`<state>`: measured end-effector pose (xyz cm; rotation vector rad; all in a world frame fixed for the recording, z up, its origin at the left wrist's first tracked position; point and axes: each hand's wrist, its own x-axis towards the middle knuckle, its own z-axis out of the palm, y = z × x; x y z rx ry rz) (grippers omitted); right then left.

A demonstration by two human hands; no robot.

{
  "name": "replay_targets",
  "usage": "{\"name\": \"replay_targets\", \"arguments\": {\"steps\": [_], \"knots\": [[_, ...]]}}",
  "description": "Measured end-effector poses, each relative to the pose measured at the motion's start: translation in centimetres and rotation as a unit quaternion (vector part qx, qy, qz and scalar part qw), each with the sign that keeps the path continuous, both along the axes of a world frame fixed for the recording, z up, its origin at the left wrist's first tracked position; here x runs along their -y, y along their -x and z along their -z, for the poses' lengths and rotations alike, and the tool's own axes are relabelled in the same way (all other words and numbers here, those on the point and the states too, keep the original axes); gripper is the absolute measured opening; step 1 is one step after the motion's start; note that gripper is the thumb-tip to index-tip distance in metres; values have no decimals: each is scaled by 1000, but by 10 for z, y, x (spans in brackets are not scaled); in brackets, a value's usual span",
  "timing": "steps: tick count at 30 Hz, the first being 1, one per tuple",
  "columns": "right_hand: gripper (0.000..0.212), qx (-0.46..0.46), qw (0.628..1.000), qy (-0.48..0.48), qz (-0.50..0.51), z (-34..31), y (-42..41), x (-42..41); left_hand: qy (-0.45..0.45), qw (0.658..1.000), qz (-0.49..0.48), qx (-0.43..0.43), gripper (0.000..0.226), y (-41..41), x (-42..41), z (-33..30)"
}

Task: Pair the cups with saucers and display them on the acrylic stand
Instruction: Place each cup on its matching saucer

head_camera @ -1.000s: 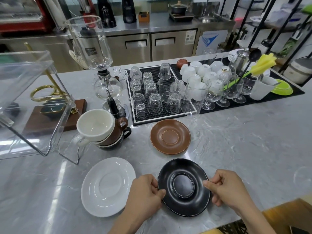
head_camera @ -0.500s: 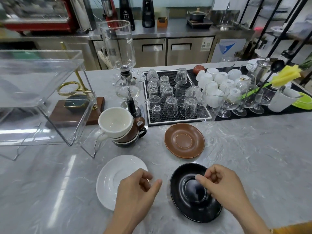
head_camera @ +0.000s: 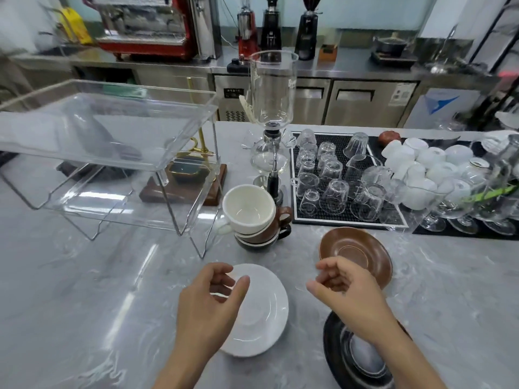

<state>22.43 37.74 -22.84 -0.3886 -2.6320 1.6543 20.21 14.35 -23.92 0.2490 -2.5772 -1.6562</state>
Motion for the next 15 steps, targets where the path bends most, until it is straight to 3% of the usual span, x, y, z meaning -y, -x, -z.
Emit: {"name": "replay_targets", "arguments": {"steps": [15], "knots": [[53,-92,982,-126,-106,-24,67,21,-34,999,-14,-20,26,37,8,-4]]}}
